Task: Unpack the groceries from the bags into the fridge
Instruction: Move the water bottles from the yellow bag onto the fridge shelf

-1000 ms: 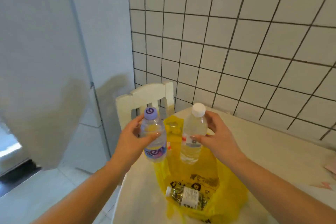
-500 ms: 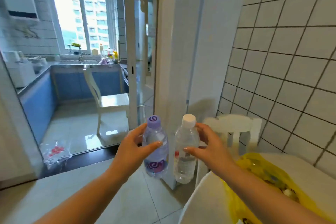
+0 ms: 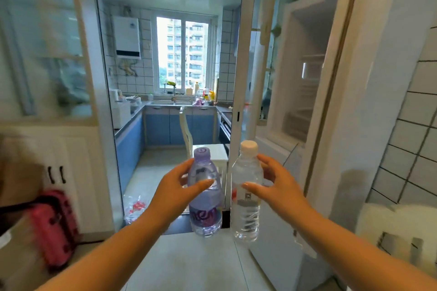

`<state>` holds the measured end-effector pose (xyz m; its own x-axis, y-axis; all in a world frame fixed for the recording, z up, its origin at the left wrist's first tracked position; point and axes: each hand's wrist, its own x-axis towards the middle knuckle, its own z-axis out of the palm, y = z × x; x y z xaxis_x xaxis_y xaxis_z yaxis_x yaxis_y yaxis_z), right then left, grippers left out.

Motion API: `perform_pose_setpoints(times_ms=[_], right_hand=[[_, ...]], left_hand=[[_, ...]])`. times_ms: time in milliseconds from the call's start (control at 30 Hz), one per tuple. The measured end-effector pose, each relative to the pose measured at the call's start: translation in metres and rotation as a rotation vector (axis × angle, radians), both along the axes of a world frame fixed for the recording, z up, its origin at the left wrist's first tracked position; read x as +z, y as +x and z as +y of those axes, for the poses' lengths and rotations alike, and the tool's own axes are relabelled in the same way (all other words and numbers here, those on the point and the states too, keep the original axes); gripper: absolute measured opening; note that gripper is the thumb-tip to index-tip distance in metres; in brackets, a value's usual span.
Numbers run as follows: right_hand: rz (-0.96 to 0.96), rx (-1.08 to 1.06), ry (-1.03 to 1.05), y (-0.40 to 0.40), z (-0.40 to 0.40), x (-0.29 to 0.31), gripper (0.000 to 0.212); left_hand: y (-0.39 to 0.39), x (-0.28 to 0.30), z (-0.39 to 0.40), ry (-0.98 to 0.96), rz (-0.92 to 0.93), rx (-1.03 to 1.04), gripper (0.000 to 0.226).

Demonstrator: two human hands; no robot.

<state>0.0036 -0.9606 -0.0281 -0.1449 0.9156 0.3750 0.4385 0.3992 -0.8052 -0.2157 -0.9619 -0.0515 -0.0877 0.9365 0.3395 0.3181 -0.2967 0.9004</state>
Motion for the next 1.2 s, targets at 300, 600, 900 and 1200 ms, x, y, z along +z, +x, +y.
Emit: perform_pose_setpoints(times_ms=[300,600,900,1200], right_hand=[[0.096,-0.134,0.056,-0.085,0.132,0.039,0.059],[0.099,-0.310,0.130,-0.083,0.280,0.080,0.061],[0.126,-0.402,0.181,-0.018,0.446,0.102,0.054],[0.099,-0.500,0.223,0.049,0.584,0.138,0.053]], left_hand=[[-0.099,0.050,0.149,0.046,-0.051,-0.147,0.049],[-0.101,0.085,0.319,0.086,-0.069,-0.280,0.044],[-0.037,0.103,0.504,0.089,-0.106,-0.372,0.029],[0.040,0.152,0.673,0.208,-0.069,-0.488,0.027]])
